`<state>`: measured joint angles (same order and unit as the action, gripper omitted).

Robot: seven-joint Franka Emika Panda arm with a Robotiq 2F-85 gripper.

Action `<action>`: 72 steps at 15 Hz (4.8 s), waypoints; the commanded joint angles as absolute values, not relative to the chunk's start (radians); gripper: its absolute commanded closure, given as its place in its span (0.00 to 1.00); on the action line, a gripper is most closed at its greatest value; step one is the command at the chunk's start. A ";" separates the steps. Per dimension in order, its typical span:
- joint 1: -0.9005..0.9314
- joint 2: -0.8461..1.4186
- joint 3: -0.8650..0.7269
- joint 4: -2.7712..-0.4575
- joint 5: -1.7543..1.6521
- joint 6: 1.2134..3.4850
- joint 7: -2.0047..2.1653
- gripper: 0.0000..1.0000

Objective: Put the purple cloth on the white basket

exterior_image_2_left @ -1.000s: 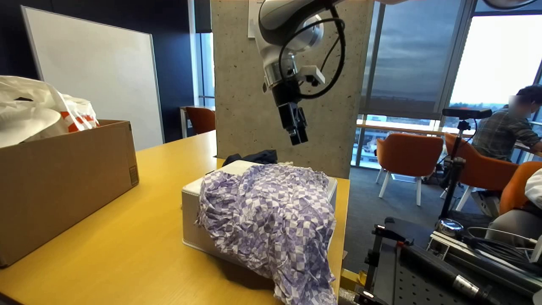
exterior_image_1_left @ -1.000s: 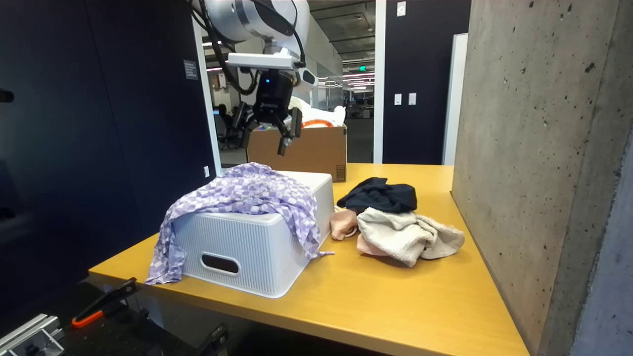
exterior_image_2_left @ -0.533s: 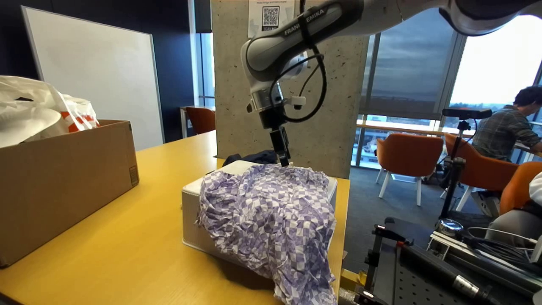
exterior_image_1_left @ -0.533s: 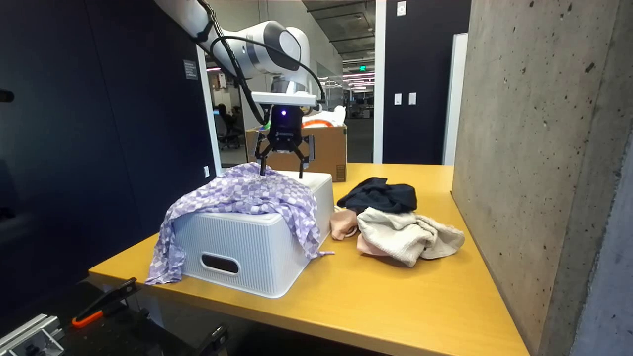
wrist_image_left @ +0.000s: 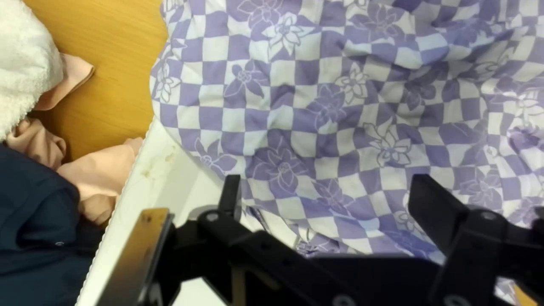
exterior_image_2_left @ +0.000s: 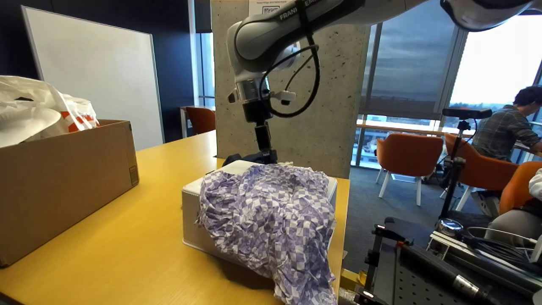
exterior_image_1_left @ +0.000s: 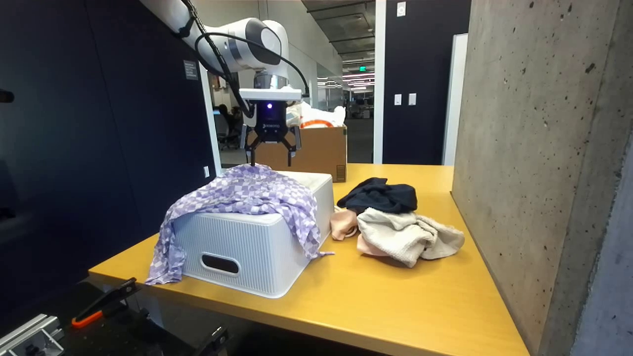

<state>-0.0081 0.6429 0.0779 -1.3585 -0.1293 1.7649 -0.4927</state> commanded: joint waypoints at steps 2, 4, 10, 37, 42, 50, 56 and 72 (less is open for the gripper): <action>-0.009 0.643 0.078 -1.357 -0.130 1.762 -0.475 0.00; -0.001 0.614 0.081 -1.394 -0.160 1.788 -0.508 0.00; 0.005 0.473 0.105 -1.561 -0.218 1.874 -0.627 0.00; -0.041 0.493 0.179 -1.709 -0.081 2.353 -1.053 1.00; -0.052 0.484 0.175 -1.719 -0.043 2.337 -1.057 0.66; -0.063 0.489 0.171 -1.735 -0.024 2.335 -1.051 0.83; -0.065 0.482 0.168 -1.737 -0.017 2.331 -1.040 1.00; -0.046 0.554 0.044 -1.459 -0.157 2.293 -0.961 1.00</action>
<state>-0.0594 0.4880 0.0794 -1.5751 -0.1060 2.3317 -0.9897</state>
